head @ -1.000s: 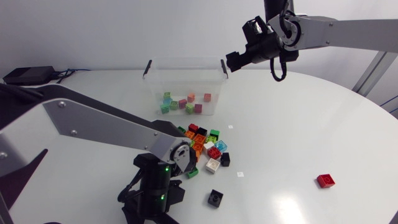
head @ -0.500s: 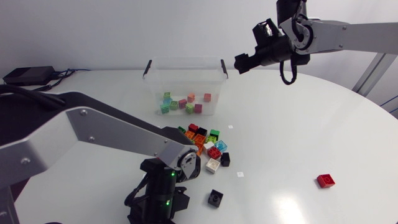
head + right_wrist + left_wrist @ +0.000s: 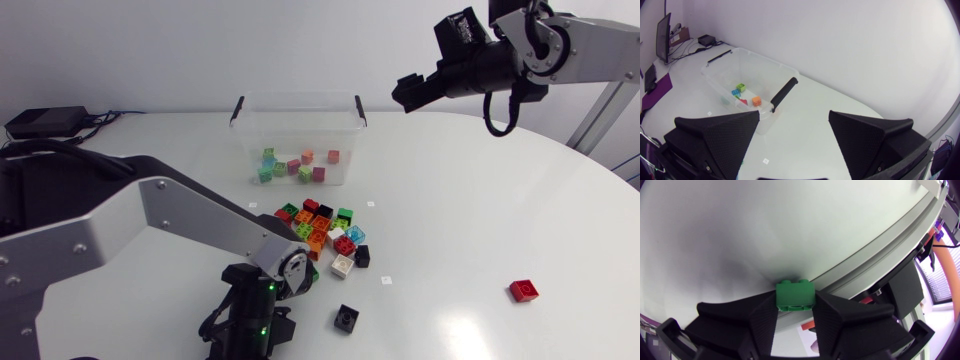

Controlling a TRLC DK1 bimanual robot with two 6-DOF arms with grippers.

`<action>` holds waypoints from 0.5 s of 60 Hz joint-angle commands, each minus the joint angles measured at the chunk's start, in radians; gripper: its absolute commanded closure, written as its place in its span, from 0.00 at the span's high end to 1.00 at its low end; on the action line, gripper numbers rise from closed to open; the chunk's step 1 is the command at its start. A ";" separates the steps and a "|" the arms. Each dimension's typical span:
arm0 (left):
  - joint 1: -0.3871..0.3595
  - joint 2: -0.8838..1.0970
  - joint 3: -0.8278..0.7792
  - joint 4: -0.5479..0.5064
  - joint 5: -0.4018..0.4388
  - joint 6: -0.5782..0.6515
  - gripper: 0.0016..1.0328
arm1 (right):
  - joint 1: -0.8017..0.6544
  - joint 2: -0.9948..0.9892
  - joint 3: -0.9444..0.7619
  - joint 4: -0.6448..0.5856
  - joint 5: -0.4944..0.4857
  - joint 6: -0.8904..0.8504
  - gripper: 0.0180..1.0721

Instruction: Place the duplo bricks in the container

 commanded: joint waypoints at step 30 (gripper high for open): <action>0.183 -0.318 0.112 0.095 -0.126 -0.018 0.17 | 0.276 -0.455 -0.545 -0.303 -0.085 -0.206 0.95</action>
